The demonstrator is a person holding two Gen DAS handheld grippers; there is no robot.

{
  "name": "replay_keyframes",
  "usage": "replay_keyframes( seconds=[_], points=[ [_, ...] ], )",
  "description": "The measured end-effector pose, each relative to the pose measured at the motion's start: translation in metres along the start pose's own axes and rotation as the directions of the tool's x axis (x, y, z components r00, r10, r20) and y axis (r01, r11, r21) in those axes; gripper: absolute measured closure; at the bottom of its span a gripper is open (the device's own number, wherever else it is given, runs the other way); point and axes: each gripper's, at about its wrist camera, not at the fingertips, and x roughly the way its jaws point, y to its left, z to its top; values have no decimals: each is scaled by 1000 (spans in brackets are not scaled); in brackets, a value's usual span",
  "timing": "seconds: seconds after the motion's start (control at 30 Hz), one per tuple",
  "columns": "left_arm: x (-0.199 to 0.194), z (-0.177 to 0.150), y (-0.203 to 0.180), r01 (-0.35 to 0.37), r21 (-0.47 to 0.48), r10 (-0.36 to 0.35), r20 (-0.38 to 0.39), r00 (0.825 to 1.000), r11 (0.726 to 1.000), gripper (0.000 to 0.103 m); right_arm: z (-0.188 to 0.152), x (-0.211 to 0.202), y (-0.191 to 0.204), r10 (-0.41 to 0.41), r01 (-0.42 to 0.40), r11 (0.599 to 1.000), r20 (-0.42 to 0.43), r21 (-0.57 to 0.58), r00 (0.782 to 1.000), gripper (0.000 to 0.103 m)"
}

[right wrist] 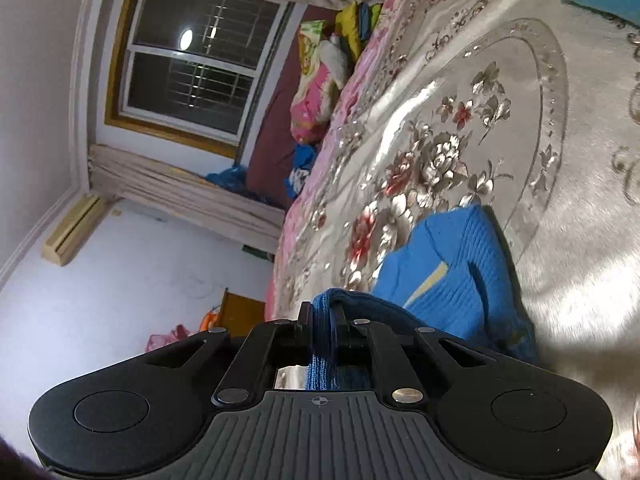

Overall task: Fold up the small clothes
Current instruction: 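Lift the hem with both grippers and fold it over onto the collar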

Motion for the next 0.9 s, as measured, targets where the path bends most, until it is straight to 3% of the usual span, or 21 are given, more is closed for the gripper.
replay_keyframes(
  seconds=[0.47, 0.73, 0.9],
  points=[
    [26, 13, 17, 0, -39, -1, -11, 1000, 999, 91, 17, 48, -6, -121, 121, 992, -12, -27, 993, 94],
    [33, 16, 32, -27, -80, 26, -14, 1000, 996, 91, 28, 65, -26, -194, 195, 980, -26, 38, 981, 91],
    [34, 22, 33, -24, -98, 25, 4, 1000, 995, 91, 31, 69, -27, -189, 190, 981, -33, 47, 982, 90]
  ],
)
